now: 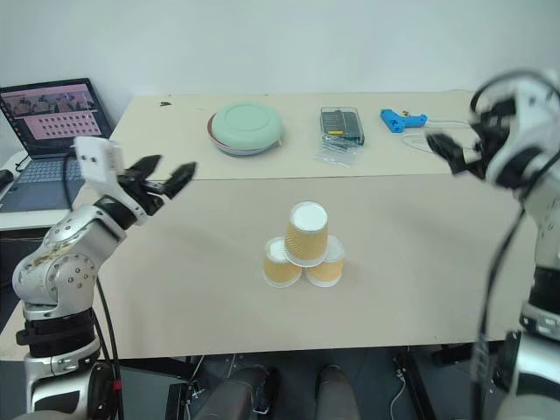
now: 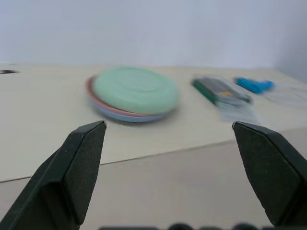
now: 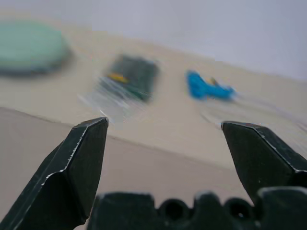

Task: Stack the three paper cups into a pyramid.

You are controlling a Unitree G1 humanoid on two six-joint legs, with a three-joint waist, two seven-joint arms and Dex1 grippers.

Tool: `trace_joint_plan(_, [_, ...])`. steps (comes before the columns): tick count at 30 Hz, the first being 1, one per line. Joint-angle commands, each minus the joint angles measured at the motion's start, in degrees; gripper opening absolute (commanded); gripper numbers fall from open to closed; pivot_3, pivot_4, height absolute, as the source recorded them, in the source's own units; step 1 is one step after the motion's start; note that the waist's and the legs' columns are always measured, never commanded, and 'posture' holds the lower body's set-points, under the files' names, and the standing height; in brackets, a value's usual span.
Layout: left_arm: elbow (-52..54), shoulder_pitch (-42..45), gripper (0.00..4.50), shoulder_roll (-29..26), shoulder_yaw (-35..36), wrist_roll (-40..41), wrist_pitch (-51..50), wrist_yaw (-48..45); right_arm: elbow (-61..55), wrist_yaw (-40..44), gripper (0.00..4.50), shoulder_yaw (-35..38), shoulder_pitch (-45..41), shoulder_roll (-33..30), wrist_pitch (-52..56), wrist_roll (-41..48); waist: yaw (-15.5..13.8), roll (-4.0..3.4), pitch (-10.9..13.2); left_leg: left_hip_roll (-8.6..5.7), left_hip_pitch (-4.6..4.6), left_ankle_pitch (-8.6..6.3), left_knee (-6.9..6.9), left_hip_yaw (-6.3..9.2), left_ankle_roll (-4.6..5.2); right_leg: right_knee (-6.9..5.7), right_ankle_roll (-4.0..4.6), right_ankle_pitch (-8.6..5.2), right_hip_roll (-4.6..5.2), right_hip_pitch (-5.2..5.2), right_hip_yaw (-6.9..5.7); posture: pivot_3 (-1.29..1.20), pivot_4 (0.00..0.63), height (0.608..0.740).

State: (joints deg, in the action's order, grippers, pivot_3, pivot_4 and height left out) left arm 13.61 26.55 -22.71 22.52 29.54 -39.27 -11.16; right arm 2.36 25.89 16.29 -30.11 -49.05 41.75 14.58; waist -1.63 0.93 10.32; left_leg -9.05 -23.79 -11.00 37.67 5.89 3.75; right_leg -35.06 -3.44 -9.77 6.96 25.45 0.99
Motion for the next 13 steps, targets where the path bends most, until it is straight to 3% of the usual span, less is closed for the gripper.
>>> trace_joint_plan(1, [-3.2,-1.4,4.50,1.4,3.9,-4.2,7.2,5.7,-0.7,-8.1,4.43,2.2,3.5,7.4,-7.3,-2.6,0.6,0.02,0.0,0.07,0.05,0.04,0.06,-0.04,-0.07,-0.01,0.04,0.03,-0.01,-0.08,0.04,0.00,0.150,0.733])
trace_joint_plan(5, [-9.4,-1.8,4.50,3.3,6.1,-4.4,11.9,7.2,2.8,-15.0,4.43,2.9,6.8,15.6,-17.5,-5.4,1.0,0.00,0.0,0.05,0.33,-0.12,0.05,-0.07,0.18,0.00,0.04,0.09,-0.13,-0.32,0.06,0.00,0.150,0.733])
trace_joint_plan(13, [-20.4,-2.1,4.50,1.1,4.3,-12.0,23.8,7.5,10.6,-18.8,4.43,1.3,7.7,20.0,-27.1,-7.7,0.9,0.03,-0.1,0.02,0.44,-0.12,0.09,-0.05,0.20,0.02,0.04,0.12,-0.24,-0.40,0.07,0.00,0.150,0.733])
